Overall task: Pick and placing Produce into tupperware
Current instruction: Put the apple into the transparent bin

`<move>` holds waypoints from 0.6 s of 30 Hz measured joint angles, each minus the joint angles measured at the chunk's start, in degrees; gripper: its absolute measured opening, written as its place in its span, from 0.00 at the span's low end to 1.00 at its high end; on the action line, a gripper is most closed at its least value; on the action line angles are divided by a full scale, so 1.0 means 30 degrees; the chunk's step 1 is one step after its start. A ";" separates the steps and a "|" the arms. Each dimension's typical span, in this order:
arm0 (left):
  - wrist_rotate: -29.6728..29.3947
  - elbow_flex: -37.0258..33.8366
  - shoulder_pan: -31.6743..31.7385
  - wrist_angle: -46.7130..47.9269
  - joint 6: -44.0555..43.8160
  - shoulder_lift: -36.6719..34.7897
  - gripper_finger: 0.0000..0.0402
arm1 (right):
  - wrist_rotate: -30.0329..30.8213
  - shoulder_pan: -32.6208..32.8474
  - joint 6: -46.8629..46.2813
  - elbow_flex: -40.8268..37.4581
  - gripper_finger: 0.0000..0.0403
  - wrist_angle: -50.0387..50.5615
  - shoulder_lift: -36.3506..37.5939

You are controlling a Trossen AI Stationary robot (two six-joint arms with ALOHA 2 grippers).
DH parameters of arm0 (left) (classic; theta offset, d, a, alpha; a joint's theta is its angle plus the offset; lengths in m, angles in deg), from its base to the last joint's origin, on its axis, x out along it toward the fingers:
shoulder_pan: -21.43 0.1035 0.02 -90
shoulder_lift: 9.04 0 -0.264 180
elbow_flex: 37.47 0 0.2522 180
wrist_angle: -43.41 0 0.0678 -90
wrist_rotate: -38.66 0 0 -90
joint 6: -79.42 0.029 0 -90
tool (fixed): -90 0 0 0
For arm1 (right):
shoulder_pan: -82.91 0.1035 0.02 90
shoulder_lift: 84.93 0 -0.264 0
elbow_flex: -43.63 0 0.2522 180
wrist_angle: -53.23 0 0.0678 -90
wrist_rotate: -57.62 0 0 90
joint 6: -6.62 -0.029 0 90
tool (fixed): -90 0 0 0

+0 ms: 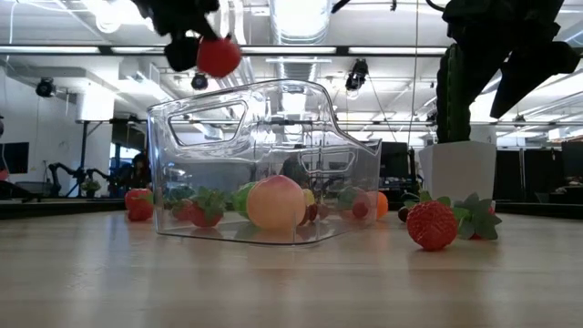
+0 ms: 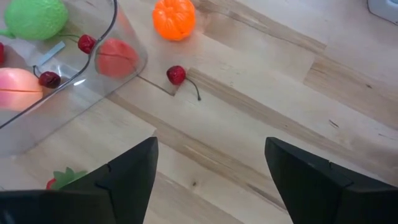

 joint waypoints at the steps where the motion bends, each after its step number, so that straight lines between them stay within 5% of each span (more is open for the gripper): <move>1: 0.0388 -0.0006 -0.0531 -0.0706 -0.0491 0.0284 0.60 | 0.0005 0.0000 -0.0004 0.0000 0.71 -0.0001 0.0000; 9: 0.1372 0.0066 -0.4038 -0.5411 -0.2050 0.4741 0.60 | -0.0001 0.0000 -0.0044 0.0029 0.71 -0.0135 -0.0007; 18: 0.0857 0.0168 -0.4082 -0.3847 -0.4136 0.7178 0.68 | -0.1026 0.0600 0.0715 0.0036 0.75 -0.1437 -0.0007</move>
